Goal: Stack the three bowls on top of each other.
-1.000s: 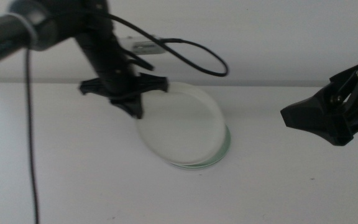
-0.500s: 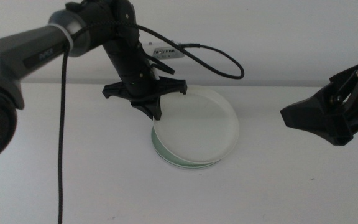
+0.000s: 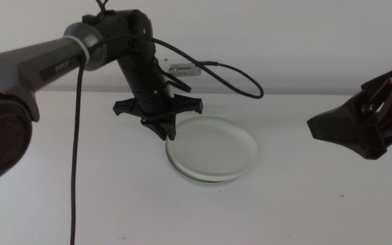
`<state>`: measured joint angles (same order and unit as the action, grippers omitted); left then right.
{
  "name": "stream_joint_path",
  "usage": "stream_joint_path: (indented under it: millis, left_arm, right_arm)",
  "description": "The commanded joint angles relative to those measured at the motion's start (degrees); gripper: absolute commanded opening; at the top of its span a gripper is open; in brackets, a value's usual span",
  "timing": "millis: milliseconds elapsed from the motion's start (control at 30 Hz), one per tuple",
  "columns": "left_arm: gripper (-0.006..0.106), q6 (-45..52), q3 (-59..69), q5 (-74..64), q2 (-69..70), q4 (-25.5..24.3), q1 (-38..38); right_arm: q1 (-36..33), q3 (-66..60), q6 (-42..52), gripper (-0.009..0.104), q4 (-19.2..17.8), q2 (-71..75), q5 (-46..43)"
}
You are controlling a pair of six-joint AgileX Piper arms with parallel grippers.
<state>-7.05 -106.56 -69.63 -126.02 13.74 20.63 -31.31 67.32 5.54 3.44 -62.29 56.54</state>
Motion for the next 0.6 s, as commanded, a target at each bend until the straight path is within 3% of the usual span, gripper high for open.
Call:
stream_joint_path:
  millis: [0, 200, 333, 567]
  left_arm:
    - [0.026, 0.1, -0.4, -2.1, 0.2, -1.2, 0.0]
    - [0.070, 0.6, -0.6, -3.6, 1.8, -4.6, -0.5]
    - [0.092, 3.2, 0.4, -5.7, 8.5, -4.7, -1.9]
    - [0.094, 2.4, 12.5, -5.5, 28.3, -7.7, -4.7]
  right_arm:
    - [0.0, -0.2, 0.5, 0.089, -0.1, 0.2, -0.5]
    - [0.0, -0.2, 0.5, 0.089, -0.1, 0.2, -0.5]
    - [0.0, -0.2, 0.5, 0.089, -0.1, 0.2, -0.5]
    - [0.0, -0.2, 0.5, 0.089, -0.1, 0.2, -0.5]
